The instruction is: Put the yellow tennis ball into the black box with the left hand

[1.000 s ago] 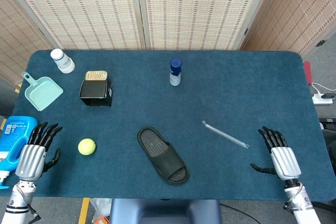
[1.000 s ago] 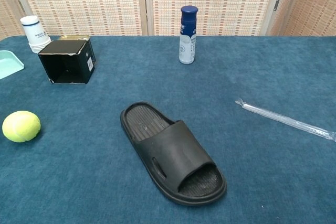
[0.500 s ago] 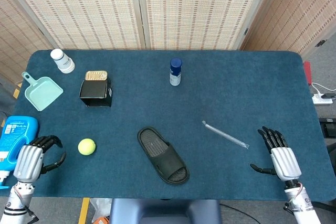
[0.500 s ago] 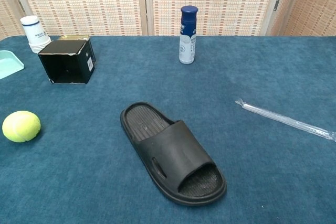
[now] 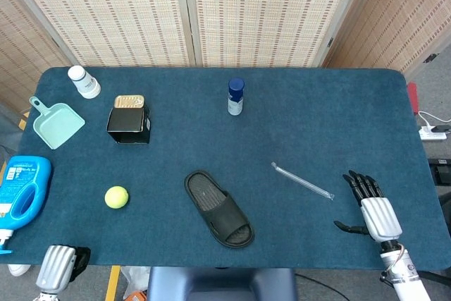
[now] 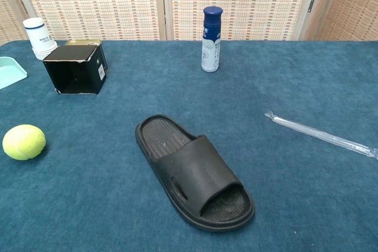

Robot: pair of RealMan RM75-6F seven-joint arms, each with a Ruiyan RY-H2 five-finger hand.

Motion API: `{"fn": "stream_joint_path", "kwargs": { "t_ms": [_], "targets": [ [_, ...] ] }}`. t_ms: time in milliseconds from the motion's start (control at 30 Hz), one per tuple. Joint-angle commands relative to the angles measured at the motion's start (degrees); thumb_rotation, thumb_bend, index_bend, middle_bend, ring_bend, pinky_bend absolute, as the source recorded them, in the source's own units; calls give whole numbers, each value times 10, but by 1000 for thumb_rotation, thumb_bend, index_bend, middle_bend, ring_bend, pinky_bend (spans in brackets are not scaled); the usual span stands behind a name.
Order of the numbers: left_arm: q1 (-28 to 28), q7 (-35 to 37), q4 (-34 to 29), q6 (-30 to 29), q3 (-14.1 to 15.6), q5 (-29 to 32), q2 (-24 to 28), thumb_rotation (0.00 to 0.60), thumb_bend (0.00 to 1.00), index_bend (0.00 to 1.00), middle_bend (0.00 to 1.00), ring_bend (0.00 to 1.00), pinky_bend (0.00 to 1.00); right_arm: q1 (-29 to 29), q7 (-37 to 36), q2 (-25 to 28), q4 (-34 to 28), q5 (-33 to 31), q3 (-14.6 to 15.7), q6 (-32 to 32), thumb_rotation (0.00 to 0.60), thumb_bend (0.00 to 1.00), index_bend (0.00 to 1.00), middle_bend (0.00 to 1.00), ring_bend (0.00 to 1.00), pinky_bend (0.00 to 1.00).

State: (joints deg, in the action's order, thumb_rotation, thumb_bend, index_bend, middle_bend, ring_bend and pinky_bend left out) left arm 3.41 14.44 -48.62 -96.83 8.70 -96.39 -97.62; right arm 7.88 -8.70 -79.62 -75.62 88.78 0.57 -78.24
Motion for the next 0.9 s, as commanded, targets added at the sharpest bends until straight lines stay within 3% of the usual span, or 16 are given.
{"fn": "stream_joint_path", "kwargs": {
  "t_ms": [33, 300, 900],
  "targets": [
    [1, -39, 48, 10, -1, -9, -54, 600, 679, 1000, 1000, 1000, 1000, 0, -2, 0, 1, -3, -2, 1, 600, 0, 0, 0, 0, 0],
    [-38, -113, 20, 61, -32, 5, -88, 600, 681, 1000, 1000, 1000, 1000, 3, -8, 3, 2, -6, -2, 8, 600, 0, 0, 0, 0, 0],
    [-88, -178, -21, 131, -84, 56, -118, 600, 692, 1000, 1000, 1000, 1000, 6, -10, 6, -1, -10, -1, 16, 600, 0, 0, 0, 0, 0]
  ]
}}
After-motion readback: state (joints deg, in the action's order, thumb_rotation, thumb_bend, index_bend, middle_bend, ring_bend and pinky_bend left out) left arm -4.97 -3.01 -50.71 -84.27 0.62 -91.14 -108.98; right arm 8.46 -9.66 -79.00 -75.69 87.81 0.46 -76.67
